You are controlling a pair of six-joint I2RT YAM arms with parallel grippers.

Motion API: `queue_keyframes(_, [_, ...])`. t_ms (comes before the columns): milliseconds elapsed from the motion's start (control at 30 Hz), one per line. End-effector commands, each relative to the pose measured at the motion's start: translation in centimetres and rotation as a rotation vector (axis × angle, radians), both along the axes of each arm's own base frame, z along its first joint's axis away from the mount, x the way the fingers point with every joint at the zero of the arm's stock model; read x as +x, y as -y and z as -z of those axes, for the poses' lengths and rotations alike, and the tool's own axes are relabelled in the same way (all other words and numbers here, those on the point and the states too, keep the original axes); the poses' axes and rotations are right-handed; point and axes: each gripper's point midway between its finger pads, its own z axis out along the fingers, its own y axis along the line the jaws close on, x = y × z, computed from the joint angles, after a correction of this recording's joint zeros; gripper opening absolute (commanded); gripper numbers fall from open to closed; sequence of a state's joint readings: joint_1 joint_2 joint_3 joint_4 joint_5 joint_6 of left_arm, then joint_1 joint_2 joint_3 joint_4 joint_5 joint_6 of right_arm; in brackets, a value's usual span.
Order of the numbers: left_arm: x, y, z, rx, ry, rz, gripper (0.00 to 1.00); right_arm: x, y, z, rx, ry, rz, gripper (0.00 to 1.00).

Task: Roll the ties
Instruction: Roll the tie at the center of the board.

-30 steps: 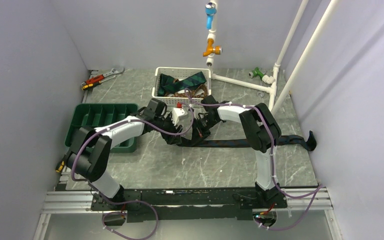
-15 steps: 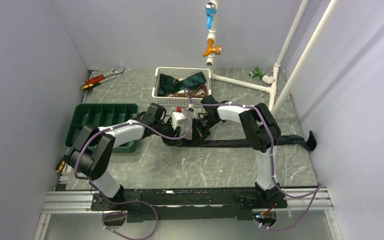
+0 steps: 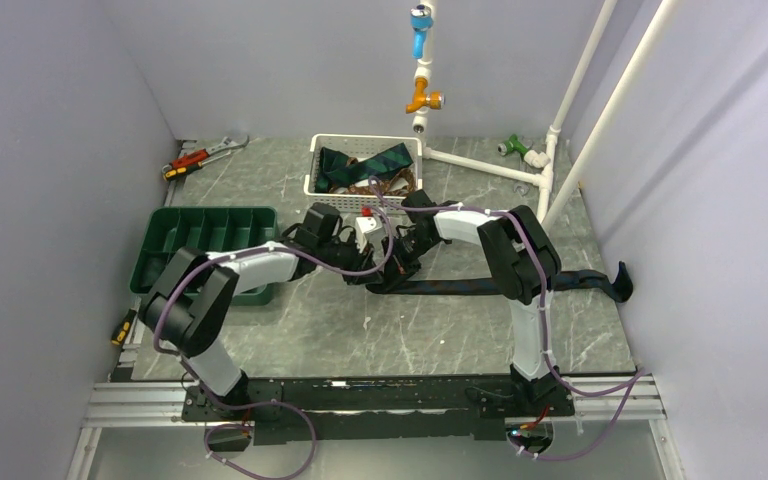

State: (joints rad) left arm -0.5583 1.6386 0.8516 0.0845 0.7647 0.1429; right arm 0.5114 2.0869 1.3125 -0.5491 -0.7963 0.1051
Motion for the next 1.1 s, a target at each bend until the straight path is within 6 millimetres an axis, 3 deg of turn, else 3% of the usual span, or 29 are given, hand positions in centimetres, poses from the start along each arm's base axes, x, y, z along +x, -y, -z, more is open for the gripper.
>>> queue_keyframes(0, [0.8, 1.7, -0.4, -0.058, 0.003, 0.028, 0.2, 0.9, 0.4, 0.2, -0.025, 0.03, 0.015, 0.0])
queue_keyframes(100, [0.8, 1.8, 0.4, -0.06, -0.018, 0.038, 0.14, 1.4, 0.2, -0.7, -0.012, 0.041, 0.021, 0.08])
queue_keyframes(267, [0.6, 1.5, 0.2, -0.076, -0.003, 0.047, 0.16, 1.4, 1.2, -2.3, -0.003, 0.033, 0.033, 0.13])
queue_keyframes(533, [0.5, 1.7, 0.0, -0.09, -0.021, 0.053, 0.17, 1.0, 4.7, -4.0, 0.012, -0.016, 0.095, 0.21])
queue_keyframes(700, [0.6, 2.4, 0.1, -0.11, -0.055, 0.075, 0.19, 1.2, 4.8, -5.9, 0.117, -0.035, 0.124, 0.33])
queue_keyframes(833, [0.0, 3.1, -0.1, -0.161, -0.088, 0.117, 0.35, 1.1, 4.2, -6.2, 0.16, -0.071, 0.138, 0.38])
queue_keyframes(1067, [-0.6, 3.0, 1.7, -0.231, -0.278, 0.096, 0.53, 1.3, 4.1, -5.4, 0.145, -0.098, 0.148, 0.36])
